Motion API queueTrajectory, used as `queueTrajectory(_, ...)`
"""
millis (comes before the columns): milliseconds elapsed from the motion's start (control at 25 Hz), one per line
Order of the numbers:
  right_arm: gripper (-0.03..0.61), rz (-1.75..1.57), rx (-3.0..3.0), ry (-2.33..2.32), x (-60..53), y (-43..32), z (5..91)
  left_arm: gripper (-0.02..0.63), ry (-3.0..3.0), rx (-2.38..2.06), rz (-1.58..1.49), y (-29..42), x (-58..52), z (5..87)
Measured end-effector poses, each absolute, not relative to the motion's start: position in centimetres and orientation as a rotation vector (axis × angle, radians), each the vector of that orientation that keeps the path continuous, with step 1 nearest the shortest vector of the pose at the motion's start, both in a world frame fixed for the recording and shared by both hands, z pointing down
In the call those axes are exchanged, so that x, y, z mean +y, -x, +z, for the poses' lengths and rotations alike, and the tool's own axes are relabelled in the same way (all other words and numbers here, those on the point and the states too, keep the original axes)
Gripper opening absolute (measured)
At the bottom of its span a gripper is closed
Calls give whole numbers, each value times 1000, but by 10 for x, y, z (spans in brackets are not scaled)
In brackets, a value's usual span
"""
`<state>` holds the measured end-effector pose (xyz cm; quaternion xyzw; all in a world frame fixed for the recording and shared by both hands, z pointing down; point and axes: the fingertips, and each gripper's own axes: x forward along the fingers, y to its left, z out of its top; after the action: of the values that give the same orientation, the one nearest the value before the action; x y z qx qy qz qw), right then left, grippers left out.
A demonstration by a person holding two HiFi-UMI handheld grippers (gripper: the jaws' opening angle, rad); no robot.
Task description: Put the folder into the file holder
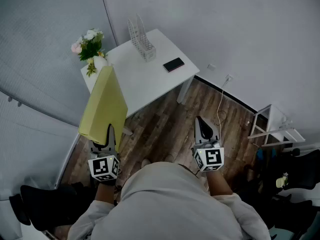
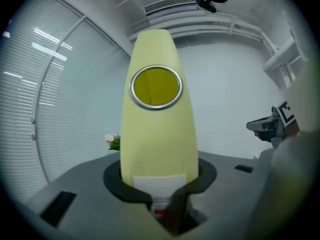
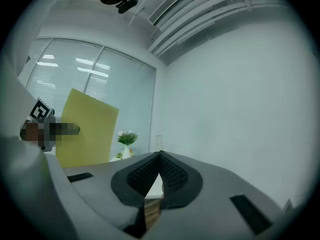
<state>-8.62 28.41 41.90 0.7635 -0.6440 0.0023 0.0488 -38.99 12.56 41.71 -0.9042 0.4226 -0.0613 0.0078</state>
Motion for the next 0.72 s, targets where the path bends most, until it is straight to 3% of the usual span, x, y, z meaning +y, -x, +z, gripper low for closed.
queueTrajectory(720, 14, 37, -2013, -2334, 281, 77, 422, 149, 2828, 1335, -212, 379, 122, 420)
